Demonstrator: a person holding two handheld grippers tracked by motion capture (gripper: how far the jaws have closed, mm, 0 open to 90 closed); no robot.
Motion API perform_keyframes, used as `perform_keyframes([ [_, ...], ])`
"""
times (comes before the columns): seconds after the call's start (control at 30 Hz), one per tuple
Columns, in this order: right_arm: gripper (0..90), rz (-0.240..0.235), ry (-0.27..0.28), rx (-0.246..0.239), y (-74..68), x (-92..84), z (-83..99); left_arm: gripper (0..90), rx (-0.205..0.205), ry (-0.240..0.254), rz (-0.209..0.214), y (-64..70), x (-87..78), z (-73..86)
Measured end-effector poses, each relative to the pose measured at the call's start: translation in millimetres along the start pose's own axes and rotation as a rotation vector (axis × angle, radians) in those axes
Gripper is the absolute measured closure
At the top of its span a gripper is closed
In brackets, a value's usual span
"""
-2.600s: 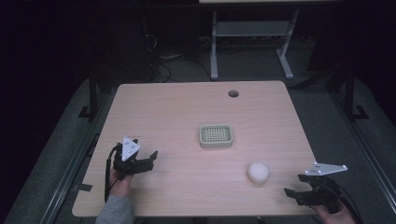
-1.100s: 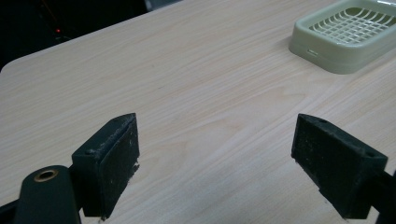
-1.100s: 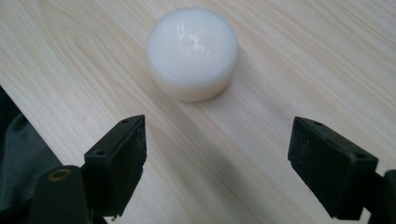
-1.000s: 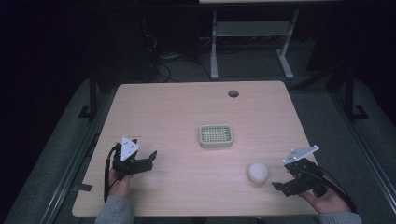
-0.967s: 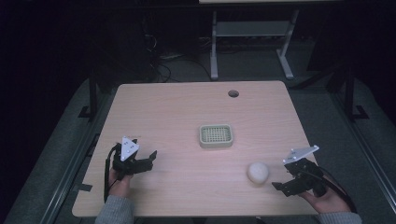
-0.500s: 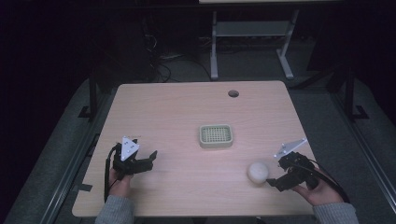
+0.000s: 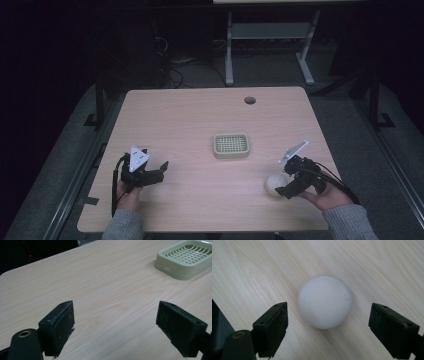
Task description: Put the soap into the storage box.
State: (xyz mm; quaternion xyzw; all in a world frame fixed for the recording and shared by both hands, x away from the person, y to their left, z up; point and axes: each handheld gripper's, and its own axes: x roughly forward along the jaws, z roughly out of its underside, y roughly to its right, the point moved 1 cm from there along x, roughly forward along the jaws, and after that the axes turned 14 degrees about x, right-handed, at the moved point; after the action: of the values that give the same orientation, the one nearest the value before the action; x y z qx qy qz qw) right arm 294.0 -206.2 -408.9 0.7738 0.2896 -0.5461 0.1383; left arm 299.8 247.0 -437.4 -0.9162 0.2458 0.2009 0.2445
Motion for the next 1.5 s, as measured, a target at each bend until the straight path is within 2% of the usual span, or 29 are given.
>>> perform_keyframes([
  [0.57,15.2,0.004,-0.068,-0.016,-5.7,23.1,-10.6,14.9,0.0,0.0,0.002,0.4,0.4,0.0],
  [0.63,15.2,0.018,-0.079,-0.017,-5.6,27.9,-12.0,14.8,0.0,-0.001,0.002,0.3,-0.1,-0.1],
  [0.83,15.2,0.023,-0.107,-0.038,-6.9,35.8,-15.0,14.8,0.001,-0.002,0.003,0.2,0.1,-0.1],
  [1.17,15.2,0.027,-0.155,-0.043,-7.1,45.5,-16.8,14.9,-0.001,0.002,0.002,0.4,0.5,0.0],
  [1.5,15.9,0.04,-0.179,-0.051,-7.9,52.2,-16.6,14.8,-0.001,-0.001,0.003,0.0,0.2,-0.1],
])
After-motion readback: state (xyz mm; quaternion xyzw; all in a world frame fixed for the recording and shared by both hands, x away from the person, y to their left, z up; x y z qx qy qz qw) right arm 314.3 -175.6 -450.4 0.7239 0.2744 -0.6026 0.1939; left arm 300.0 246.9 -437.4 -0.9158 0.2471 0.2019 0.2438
